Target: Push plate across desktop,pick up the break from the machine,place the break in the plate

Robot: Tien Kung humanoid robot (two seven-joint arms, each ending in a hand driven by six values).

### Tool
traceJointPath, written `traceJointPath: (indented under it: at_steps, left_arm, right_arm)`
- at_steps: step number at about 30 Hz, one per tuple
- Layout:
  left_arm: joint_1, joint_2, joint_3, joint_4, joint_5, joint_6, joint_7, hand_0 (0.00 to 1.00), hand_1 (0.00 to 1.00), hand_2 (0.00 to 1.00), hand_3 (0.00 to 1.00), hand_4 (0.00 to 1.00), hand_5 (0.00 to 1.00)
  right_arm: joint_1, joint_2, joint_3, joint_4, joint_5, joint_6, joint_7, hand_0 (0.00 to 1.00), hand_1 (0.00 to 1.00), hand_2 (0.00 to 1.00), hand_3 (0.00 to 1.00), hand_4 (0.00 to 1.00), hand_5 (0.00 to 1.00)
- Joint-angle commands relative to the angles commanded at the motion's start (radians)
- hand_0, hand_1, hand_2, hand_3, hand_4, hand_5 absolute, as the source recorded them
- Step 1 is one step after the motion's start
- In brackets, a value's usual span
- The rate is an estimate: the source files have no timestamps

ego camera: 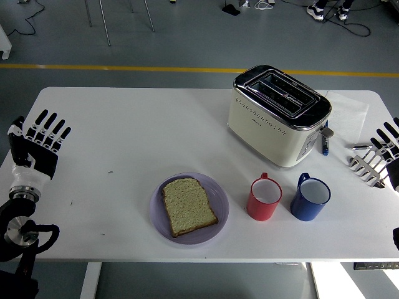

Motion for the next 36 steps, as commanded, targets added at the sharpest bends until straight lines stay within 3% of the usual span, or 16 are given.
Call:
traceJointPath:
  at_steps: [3,9,15,20,26,36]
  left_arm:
    - [-0.002,-0.001,-0.005,-0.001,-0.006,-0.011,0.024,0.734,0.753,0.770,0.711,0.573,0.998]
    - [0.003,0.000,-0.010,-0.007,-0.030,-0.025,0.150,0.738,0.756,0.777,0.717,0.572,0.998]
    - [0.010,0.007,-0.023,-0.022,0.035,-0.022,0.207,0.741,0.757,0.781,0.718,0.572,0.998]
    - [0.016,0.013,-0.035,-0.037,0.074,-0.036,0.227,0.742,0.759,0.782,0.724,0.570,0.998]
    - [0.011,0.045,-0.031,-0.043,0.127,-0.046,0.227,0.742,0.759,0.781,0.725,0.570,0.998]
    - [0.034,0.034,-0.028,-0.047,0.138,-0.090,0.220,0.743,0.760,0.784,0.726,0.571,0.998]
  right_arm:
    - [0.001,0.000,0.000,0.000,0.000,0.001,-0.001,0.782,0.737,0.737,0.696,0.476,0.576]
    - [-0.008,0.003,-0.011,-0.005,-0.028,0.019,-0.019,0.780,0.733,0.736,0.692,0.474,0.575]
    - [-0.018,0.006,-0.016,-0.016,-0.042,0.034,-0.026,0.779,0.733,0.735,0.689,0.474,0.575]
    - [-0.023,0.003,-0.016,-0.026,-0.040,0.036,-0.023,0.777,0.731,0.733,0.685,0.474,0.574]
    - [-0.034,0.000,-0.038,-0.038,-0.027,0.037,-0.011,0.773,0.727,0.730,0.681,0.475,0.575]
    - [-0.044,0.004,-0.037,-0.043,-0.013,0.045,0.007,0.769,0.727,0.727,0.679,0.475,0.576]
